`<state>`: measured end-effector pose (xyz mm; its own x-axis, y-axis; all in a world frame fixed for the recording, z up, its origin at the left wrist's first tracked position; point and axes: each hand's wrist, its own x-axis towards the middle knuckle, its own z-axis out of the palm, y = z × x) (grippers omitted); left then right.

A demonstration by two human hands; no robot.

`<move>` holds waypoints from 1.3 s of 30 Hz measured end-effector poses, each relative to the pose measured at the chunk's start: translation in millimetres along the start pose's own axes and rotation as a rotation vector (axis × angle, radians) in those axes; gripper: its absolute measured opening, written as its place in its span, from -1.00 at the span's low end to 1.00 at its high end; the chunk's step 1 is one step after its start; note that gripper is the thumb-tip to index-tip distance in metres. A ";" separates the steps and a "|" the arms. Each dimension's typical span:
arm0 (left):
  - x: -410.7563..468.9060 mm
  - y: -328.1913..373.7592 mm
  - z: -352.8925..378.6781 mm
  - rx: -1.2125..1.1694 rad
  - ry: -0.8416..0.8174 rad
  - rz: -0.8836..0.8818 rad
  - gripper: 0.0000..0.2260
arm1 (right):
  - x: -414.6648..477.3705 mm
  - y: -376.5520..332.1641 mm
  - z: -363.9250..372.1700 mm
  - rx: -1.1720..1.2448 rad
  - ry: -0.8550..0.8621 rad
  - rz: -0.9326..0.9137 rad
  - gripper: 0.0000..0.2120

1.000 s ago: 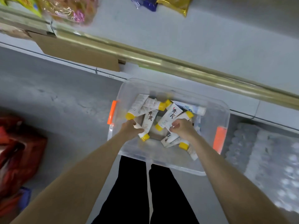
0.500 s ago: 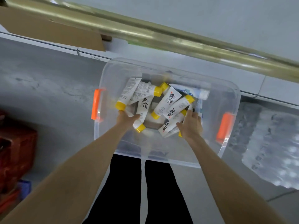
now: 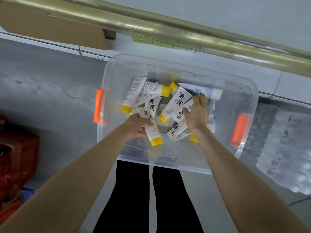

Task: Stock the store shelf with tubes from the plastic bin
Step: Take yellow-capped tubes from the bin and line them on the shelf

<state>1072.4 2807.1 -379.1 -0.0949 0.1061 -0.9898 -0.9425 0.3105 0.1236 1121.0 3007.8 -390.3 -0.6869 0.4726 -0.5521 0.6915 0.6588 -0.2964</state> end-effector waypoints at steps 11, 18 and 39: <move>1.8 35.8 -0.2 0.103 0.058 0.264 -0.73 | 21.5 -15.6 17.2 0.117 -0.162 0.101 -0.48; -10.3 27.7 -0.8 0.480 0.211 0.377 -0.78 | -6.1 -14.1 15.0 0.318 -0.247 0.144 -0.84; -318.8 129.6 6.7 0.560 0.422 1.185 -0.90 | -115.3 -142.9 -329.4 0.307 0.123 -0.575 -0.91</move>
<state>982.6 2819.8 -47.1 -0.9278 0.3107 -0.2067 0.0140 0.5826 0.8126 1027.8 3052.0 -27.7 -0.9734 0.1712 -0.1520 0.2270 0.6376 -0.7361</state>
